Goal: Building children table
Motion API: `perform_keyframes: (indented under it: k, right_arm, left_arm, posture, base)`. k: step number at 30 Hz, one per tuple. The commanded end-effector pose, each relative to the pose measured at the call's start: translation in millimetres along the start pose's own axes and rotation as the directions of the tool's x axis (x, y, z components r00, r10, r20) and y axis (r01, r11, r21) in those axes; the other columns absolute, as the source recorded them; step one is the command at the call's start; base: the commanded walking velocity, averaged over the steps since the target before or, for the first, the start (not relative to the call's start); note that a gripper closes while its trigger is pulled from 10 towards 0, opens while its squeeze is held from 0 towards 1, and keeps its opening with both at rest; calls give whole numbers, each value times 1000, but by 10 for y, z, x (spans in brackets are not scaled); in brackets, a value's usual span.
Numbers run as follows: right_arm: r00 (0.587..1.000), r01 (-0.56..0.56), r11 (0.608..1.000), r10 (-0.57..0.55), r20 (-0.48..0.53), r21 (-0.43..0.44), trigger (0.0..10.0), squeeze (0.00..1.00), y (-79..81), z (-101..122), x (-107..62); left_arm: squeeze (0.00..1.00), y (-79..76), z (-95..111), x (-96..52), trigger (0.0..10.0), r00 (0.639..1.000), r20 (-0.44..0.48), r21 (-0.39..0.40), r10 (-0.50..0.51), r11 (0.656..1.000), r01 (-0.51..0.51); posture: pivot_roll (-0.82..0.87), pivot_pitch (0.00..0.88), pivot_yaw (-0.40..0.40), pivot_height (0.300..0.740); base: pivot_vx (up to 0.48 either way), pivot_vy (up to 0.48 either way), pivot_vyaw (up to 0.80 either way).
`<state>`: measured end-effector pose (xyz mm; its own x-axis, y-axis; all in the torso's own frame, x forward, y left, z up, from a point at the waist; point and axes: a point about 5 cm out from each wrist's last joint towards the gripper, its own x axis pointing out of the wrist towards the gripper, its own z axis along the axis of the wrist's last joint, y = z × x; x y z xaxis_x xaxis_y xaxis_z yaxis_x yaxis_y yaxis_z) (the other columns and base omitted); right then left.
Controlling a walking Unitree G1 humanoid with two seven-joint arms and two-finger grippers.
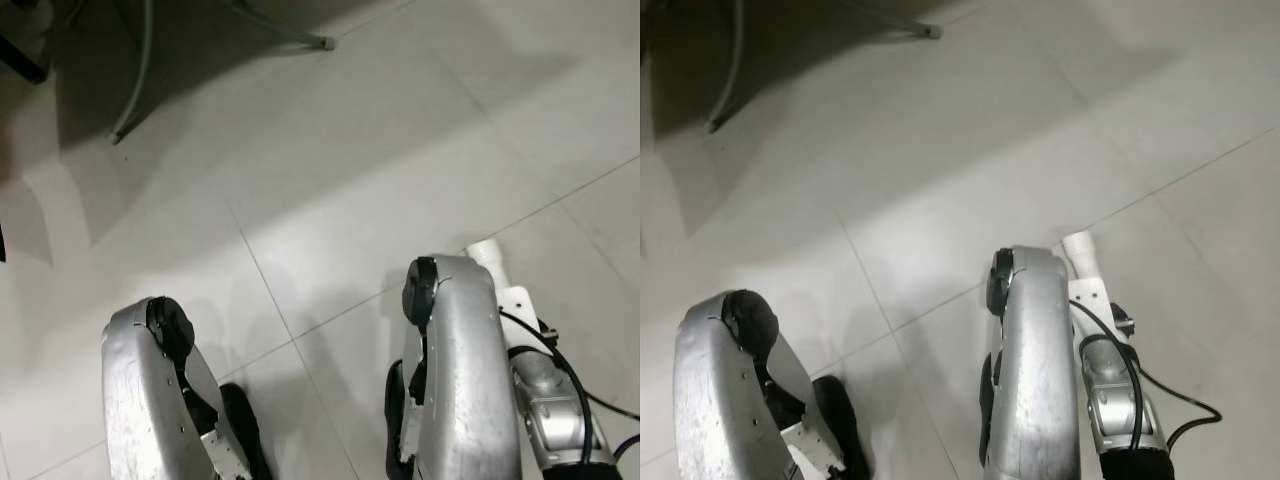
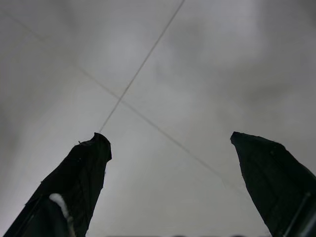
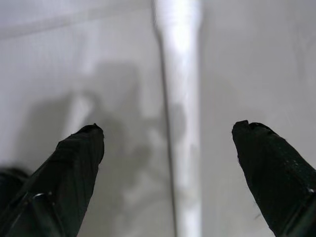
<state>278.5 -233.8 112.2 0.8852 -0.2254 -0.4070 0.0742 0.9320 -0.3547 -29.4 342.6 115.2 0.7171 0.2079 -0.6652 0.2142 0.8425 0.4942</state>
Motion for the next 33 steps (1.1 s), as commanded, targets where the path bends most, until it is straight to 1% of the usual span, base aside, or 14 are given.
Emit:
perform_keyframes:
  k: [1,2,6,8,11,13,20,22,26,27,28,30,32,33]
  right_arm:
    - [987,-152,988,154,50,-40,10000,0,339,129,-96]
    - [994,-104,994,105,23,-46,10000,0,292,145,-161]
    - [996,-84,995,85,16,-48,10000,0,273,146,-175]
    - [1000,7,999,-6,15,-46,10000,0,181,172,-223]
    - [998,57,997,-57,14,-43,10000,0,131,178,-242]
    - [985,171,985,-171,31,-20,10000,0,11,204,-304]
    - [959,272,962,-273,82,14,10000,0,-58,273,-403]
    - [944,310,950,-311,114,23,10000,0,-106,360,-405]
    - [927,344,939,-343,153,27,10000,0,-153,449,-400]
    - [913,355,934,-356,197,42,10000,0,-173,523,-390]
    - [901,339,939,-341,269,56,10000,0,-143,636,-388]
    - [889,325,943,-329,318,66,10000,0,-118,714,-390]
    - [887,248,966,-258,383,76,10000,0,21,830,-376]
    - [887,248,966,-258,383,76,10000,0,21,830,-376]
  left_arm:
    - [0,-90,-152,-29,10000,997,-73,-39,-13,999,10]
    - [0,-140,-157,30,10000,998,-64,-59,-14,998,11]
    - [0,-156,-155,51,10000,998,-59,-65,-16,998,12]
    - [0,-184,-142,101,10000,999,-39,-83,-12,997,9]
    - [0,-201,-131,127,10000,1000,-27,-95,-12,995,9]
    - [0,-236,-92,174,10000,1000,2,-114,-11,993,11]
    - [0,-283,-17,317,10000,999,49,-136,7,991,0]
    - [0,-288,27,406,10000,997,75,-150,24,989,-13]
    - [0,-290,59,482,10000,995,92,-164,40,986,-24]
    - [0,-292,81,532,10000,994,102,-173,49,984,-31]
    - [0,-285,120,587,10000,991,120,-188,65,981,-41]
    - [0,-279,148,622,10000,988,133,-199,76,979,-48]
    - [0,-233,280,714,10000,977,183,-221,112,973,-71]
    - [0,-233,280,714,10000,977,183,-221,112,973,-71]
  posture:
    - [95,444,35,355]
    - [88,423,27,365]
    - [87,421,26,370]
    - [79,400,15,380]
    - [74,390,9,385]
    - [69,378,0,395]
    - [58,334,-13,415]
    - [49,300,-22,425]
    - [46,282,-28,435]
    - [44,262,-34,440]
    - [41,246,-37,445]
    - [41,246,-37,450]
    - [41,212,-47,460]
    - [41,212,-47,460]
  base:
    - [0,0,0]
    - [0,0,0]
    - [0,0,0]
    - [0,0,0]
    - [0,0,0]
    - [0,0,0]
    - [0,0,0]
    - [0,0,0]
    - [0,0,0]
    - [0,0,0]
    - [0,0,0]
    - [0,0,0]
    - [0,0,0]
    - [0,0,0]
